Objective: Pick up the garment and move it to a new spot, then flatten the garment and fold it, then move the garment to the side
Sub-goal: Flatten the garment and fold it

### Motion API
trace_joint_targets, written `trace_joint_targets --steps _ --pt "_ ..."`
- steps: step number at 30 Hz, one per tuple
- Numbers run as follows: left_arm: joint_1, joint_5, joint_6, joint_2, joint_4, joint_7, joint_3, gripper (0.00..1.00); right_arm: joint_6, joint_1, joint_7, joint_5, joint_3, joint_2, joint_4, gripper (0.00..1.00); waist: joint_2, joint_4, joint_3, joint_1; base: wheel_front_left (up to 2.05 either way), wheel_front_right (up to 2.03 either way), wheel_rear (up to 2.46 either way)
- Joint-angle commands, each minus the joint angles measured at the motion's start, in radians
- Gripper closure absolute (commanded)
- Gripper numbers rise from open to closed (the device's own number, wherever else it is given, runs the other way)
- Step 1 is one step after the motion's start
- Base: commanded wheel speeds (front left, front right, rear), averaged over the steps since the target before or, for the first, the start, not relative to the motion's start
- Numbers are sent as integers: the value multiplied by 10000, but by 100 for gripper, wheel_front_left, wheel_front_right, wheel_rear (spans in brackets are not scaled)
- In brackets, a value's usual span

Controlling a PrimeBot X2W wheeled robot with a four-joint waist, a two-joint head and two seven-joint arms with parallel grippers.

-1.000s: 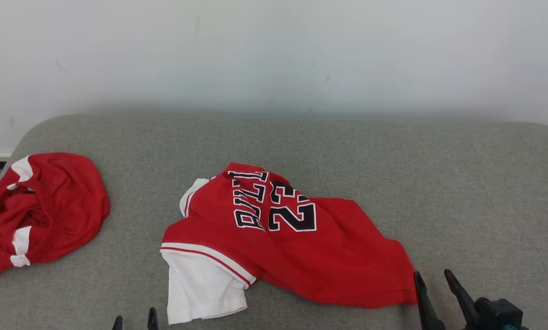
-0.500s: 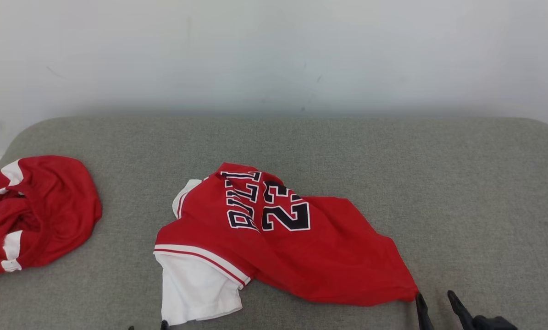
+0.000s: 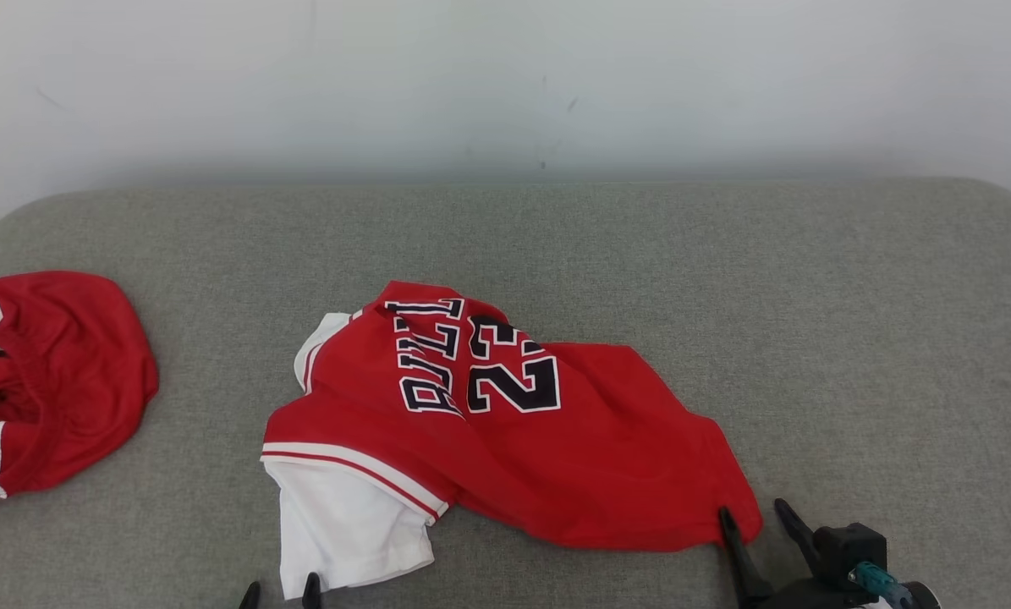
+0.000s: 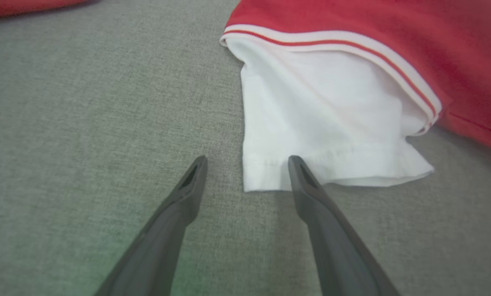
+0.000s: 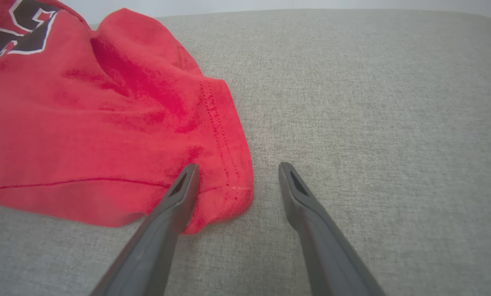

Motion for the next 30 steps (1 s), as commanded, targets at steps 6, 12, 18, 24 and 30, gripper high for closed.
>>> trace_joint_targets --steps 6,12,18,24,30 --pt "-438 -326 -76 13 899 -5 -212 0 16 -398 -2 -61 294 33 975 10 -1 54 8 -1 0 0 0" --pt "-935 -727 -172 -30 1811 35 -803 100 16 -797 16 221 699 15 1528 100 -1 164 -78 -1 0 0 0" --pt "-710 -605 -154 19 1160 -5 -677 100 16 -525 -18 436 483 -131 638 100 -1 207 -235 -1 0 0 0" --pt "402 -672 -158 14 -857 -16 -165 100 16 419 -14 883 125 -240 -662 100 -1 250 -397 -1 0 0 0" --pt "666 -586 -160 146 -2173 -14 -83 100 16 721 -16 1599 330 -558 -1488 100 -1 221 -223 -1 0 0 0"
